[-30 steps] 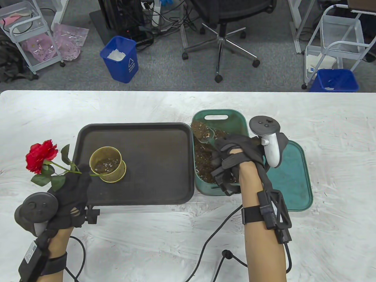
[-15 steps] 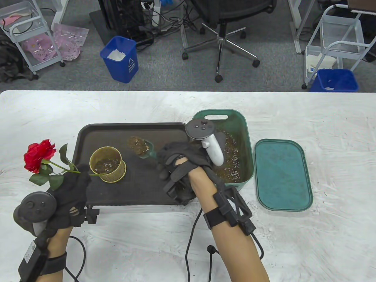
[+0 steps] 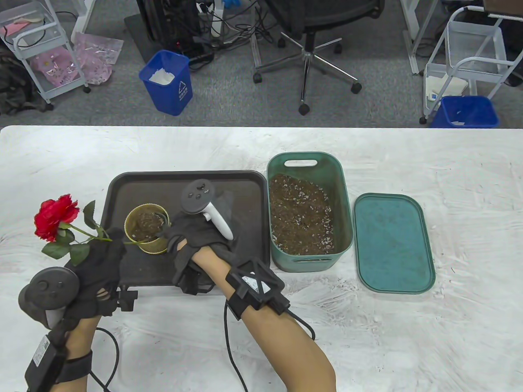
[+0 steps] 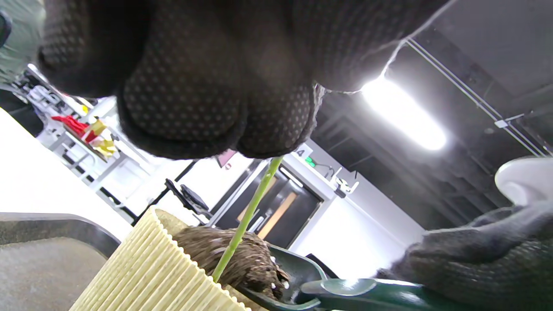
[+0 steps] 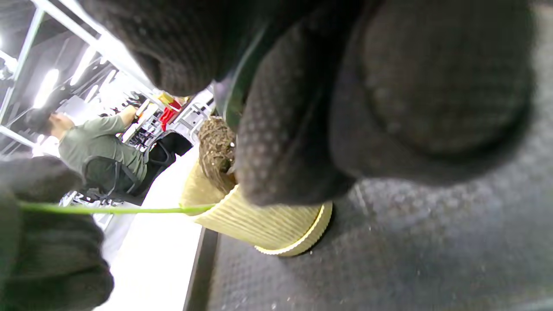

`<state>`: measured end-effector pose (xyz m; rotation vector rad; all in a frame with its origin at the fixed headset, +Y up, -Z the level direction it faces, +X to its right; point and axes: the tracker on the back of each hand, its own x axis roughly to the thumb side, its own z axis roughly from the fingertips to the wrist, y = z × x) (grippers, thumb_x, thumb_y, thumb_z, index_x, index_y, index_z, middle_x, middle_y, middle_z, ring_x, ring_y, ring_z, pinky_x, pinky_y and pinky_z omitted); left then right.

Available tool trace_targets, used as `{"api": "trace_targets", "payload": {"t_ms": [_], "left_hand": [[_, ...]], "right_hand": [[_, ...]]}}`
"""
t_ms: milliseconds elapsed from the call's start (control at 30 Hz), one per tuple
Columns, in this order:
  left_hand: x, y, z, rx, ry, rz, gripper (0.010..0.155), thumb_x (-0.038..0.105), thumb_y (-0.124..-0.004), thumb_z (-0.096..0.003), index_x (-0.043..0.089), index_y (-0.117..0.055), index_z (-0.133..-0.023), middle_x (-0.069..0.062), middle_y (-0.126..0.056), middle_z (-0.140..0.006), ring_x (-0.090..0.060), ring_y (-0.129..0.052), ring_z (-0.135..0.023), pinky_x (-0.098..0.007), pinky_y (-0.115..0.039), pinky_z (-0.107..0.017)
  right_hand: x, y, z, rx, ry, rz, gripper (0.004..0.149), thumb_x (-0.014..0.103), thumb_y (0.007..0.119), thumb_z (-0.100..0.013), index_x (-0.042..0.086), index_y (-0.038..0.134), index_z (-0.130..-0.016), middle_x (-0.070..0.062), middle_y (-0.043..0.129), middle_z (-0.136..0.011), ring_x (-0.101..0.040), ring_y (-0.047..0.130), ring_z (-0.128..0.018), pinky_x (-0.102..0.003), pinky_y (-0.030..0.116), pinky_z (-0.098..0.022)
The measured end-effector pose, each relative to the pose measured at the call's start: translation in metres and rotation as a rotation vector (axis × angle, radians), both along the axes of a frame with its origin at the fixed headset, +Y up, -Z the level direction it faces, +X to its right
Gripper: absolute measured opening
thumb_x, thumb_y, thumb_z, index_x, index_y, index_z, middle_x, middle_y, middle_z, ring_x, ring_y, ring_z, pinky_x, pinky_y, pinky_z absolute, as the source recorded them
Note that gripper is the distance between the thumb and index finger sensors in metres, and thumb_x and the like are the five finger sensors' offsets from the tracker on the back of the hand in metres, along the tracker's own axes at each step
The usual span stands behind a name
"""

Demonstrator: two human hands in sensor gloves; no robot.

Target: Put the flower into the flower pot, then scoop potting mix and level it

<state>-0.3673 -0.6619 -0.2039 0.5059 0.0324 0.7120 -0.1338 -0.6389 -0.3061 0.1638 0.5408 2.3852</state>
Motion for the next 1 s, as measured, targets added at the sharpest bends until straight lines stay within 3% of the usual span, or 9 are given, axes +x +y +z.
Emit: {"api": "trace_targets", "payload": {"t_ms": [333, 433, 700, 1000], "left_hand": [[-0.002, -0.001, 0.0, -0.003, 0.008, 0.007, 0.047, 0.04, -0.081, -0.0387, 0.015, -0.094, -0.076, -0.002, -0.105, -0.055, -0.026, -0.109, -0.034, -0.042, -0.092, -0.036], [-0.002, -0.001, 0.0, -0.003, 0.008, 0.008, 0.047, 0.04, -0.081, -0.0388, 0.015, -0.094, -0.076, -0.002, -0.105, -0.055, -0.026, -0.109, -0.034, -0.042, -0.092, -0.036], [-0.003, -0.001, 0.001, -0.004, 0.012, 0.011, 0.047, 0.04, -0.081, -0.0388, 0.015, -0.094, -0.076, -0.002, -0.105, -0.055, -0.026, -0.109, -0.034, -0.042, -0.092, -0.036], [-0.003, -0.001, 0.0, -0.004, 0.012, 0.01, 0.047, 0.04, -0.081, -0.0387, 0.015, -0.094, -0.076, -0.002, -0.105, -0.055, -0.026, -0.109, -0.034, -0.042, -0.092, -0.036]], "right_hand": [[-0.037, 0.021, 0.031, 0.48, 0.134, 0.419, 0.053, 0.031, 0.086, -0.037, 0.005, 0.078, -0.082, -0.019, 0.097, -0.064, -0.027, 0.109, -0.027, -0.043, 0.097, -0.014], [-0.043, 0.023, 0.037, 0.567, 0.158, 0.489, 0.053, 0.031, 0.086, -0.036, 0.006, 0.078, -0.082, -0.018, 0.097, -0.065, -0.028, 0.109, -0.028, -0.043, 0.097, -0.015], [-0.033, 0.037, 0.044, 0.593, 0.15, 0.486, 0.052, 0.031, 0.086, -0.036, 0.006, 0.078, -0.082, -0.018, 0.097, -0.064, -0.028, 0.108, -0.028, -0.044, 0.097, -0.015], [0.046, 0.089, 0.031, 0.606, -0.057, 0.437, 0.052, 0.031, 0.085, -0.037, 0.006, 0.079, -0.081, -0.018, 0.098, -0.064, -0.028, 0.108, -0.027, -0.044, 0.097, -0.015]]}}
